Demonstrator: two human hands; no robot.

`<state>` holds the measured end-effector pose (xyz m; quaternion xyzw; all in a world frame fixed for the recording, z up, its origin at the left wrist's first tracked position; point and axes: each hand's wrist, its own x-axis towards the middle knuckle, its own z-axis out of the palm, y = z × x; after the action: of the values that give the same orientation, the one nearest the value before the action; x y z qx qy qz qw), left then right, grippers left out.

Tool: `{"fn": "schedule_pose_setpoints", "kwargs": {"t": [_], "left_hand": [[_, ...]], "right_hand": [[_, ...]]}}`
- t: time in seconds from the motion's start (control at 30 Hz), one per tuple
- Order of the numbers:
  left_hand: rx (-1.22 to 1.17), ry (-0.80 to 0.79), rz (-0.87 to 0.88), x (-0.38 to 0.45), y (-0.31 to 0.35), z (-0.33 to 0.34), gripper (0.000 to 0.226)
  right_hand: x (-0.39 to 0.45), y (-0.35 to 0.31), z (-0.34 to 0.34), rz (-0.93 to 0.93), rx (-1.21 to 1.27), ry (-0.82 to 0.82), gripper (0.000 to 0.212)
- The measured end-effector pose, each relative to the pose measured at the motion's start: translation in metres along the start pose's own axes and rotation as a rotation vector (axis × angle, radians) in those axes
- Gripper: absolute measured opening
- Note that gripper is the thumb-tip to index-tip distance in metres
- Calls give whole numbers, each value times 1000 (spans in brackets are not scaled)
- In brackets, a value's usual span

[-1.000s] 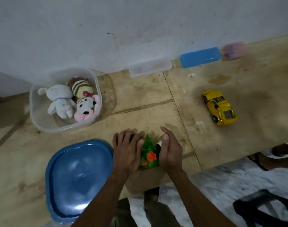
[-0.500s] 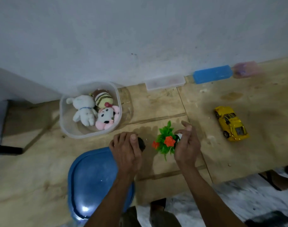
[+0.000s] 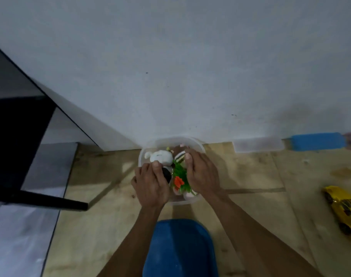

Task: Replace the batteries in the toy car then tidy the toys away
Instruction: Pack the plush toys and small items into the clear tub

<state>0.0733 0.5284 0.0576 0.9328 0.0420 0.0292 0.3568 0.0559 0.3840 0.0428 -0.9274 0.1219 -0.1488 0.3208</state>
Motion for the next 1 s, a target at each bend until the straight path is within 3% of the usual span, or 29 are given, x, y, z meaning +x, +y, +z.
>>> {"fn": "schedule_pose_setpoints", "kwargs": {"t": [0.17, 0.5, 0.73, 1.0], "left_hand": [[-49, -77, 59, 15, -20, 12, 71], [-125, -128, 87, 18, -29, 9, 65], [-84, -116, 173, -3, -41, -16, 57], [32, -90, 116, -108, -84, -54, 65]], "right_hand": [[26, -8, 25, 77, 267, -140, 47], [35, -27, 41, 353, 551, 9, 43], [5, -38, 2, 262, 429, 108, 31], [-146, -9, -28, 207, 261, 83, 37]]}}
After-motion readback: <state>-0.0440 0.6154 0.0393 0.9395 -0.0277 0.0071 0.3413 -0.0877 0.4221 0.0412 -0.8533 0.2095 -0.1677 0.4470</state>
